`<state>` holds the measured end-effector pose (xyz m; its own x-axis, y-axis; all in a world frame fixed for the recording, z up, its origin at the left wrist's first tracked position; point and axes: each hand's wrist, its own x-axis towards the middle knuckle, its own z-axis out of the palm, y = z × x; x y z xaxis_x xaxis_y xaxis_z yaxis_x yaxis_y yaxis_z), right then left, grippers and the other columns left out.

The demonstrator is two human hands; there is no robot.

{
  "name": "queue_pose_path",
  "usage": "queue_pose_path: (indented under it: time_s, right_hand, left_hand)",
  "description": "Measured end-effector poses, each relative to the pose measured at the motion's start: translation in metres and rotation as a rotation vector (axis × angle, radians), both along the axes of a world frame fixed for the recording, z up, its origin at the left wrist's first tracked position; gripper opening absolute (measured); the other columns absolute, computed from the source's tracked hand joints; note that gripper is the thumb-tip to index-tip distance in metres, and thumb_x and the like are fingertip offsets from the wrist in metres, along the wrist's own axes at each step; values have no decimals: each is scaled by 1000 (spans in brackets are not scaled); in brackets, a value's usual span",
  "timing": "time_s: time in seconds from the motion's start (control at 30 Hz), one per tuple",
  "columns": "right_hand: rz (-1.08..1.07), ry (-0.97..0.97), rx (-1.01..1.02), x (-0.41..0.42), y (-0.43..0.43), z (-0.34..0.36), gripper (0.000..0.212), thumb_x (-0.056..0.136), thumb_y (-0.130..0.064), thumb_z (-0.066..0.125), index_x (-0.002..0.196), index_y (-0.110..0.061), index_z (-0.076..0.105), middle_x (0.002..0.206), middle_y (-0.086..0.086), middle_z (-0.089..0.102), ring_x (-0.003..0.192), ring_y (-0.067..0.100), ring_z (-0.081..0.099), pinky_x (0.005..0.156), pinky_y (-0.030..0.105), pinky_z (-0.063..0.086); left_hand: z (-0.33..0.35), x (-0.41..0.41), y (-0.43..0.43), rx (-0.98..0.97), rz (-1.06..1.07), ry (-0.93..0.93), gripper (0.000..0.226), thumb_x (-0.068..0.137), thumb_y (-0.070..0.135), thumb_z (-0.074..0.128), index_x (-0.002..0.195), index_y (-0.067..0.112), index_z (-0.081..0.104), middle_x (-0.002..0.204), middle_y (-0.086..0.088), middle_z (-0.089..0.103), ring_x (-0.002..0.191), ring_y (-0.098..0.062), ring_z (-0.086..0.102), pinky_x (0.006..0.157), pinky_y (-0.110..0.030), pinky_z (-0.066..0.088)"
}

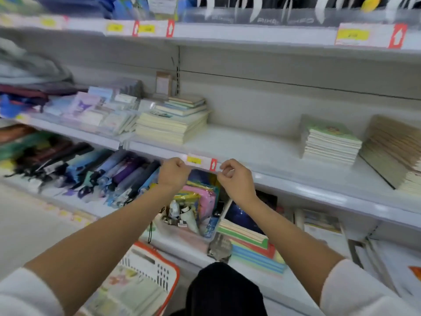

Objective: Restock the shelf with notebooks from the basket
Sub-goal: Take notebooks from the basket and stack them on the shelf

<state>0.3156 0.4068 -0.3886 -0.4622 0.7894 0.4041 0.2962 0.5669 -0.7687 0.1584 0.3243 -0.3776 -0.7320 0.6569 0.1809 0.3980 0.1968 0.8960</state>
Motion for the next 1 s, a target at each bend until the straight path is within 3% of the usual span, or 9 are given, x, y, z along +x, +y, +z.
queue_pose_path:
  time_s: [0.2, 0.37, 0.53, 0.63, 0.8, 0.87, 0.93, 0.97, 1.0]
  right_hand:
    - [218, -168, -131, -68, -71, -66, 9, 79, -11, 71, 84, -13, 63, 80, 2, 63, 79, 20, 61, 78, 35, 50]
    - [403, -387, -272, -94, -113, -122, 13, 84, -13, 70, 94, -6, 66, 90, 6, 63, 85, 18, 58, 81, 34, 48]
    - [476, -574, -212, -113, -126, -143, 8, 83, -12, 66, 90, -14, 70, 93, 4, 67, 89, 19, 62, 81, 33, 50]
    - [478, -657, -215, -125, -132, -160, 5, 85, -14, 64, 87, -14, 69, 89, 3, 68, 86, 23, 64, 77, 37, 52]
    - [611, -879, -195, -137, -152, -191, 18, 90, -17, 59, 106, -13, 65, 110, -4, 56, 90, 24, 61, 80, 41, 55]
    - [642, -928, -187, -142, -161, -203, 21, 90, -19, 57, 110, -15, 64, 117, 0, 57, 92, 23, 60, 81, 39, 54]
    - [682, -974, -199, -145, -173, -213, 24, 90, -21, 56, 113, -17, 62, 121, 3, 58, 99, 23, 59, 86, 38, 52]
    - [709, -993, -196, -146, -178, -217, 24, 91, -21, 56, 114, -16, 62, 122, 5, 59, 103, 23, 58, 89, 37, 50]
    - [733, -1006, -189, -147, -184, -220, 25, 92, -20, 56, 115, -15, 61, 122, 6, 59, 106, 23, 57, 90, 37, 49]
  left_hand:
    - [-56, -50, -96, -125, 175, -105, 32, 80, 3, 57, 56, 13, 37, 57, -7, 36, 54, -21, 33, 52, -27, 30]
    - [-120, -81, -163, -272, 275, -237, 31, 83, 3, 58, 58, 12, 41, 57, -5, 40, 55, -22, 37, 56, -25, 35]
    - [-180, -98, -221, -425, 331, -316, 16, 85, 7, 59, 70, 8, 54, 69, -11, 50, 64, -24, 45, 62, -30, 37]
    - [-214, -104, -256, -530, 376, -346, 23, 82, 7, 63, 62, 9, 52, 69, -10, 51, 70, -24, 48, 65, -28, 39]
    - [-266, -106, -317, -617, 452, -517, 20, 81, 6, 63, 63, 6, 55, 58, -9, 47, 53, -21, 43, 52, -25, 34]
    - [-284, -105, -336, -599, 489, -557, 26, 80, 1, 62, 58, 7, 48, 56, -8, 43, 51, -20, 38, 54, -28, 31]
    - [-297, -102, -352, -650, 528, -570, 15, 79, 5, 61, 66, 4, 52, 66, -14, 51, 58, -25, 48, 55, -32, 37]
    - [-303, -99, -360, -700, 542, -560, 12, 80, 10, 61, 81, -1, 57, 81, -20, 57, 71, -30, 57, 58, -35, 43]
    - [-311, -96, -369, -787, 554, -548, 28, 82, 17, 60, 101, -4, 58, 102, -24, 59, 88, -34, 60, 64, -39, 48]
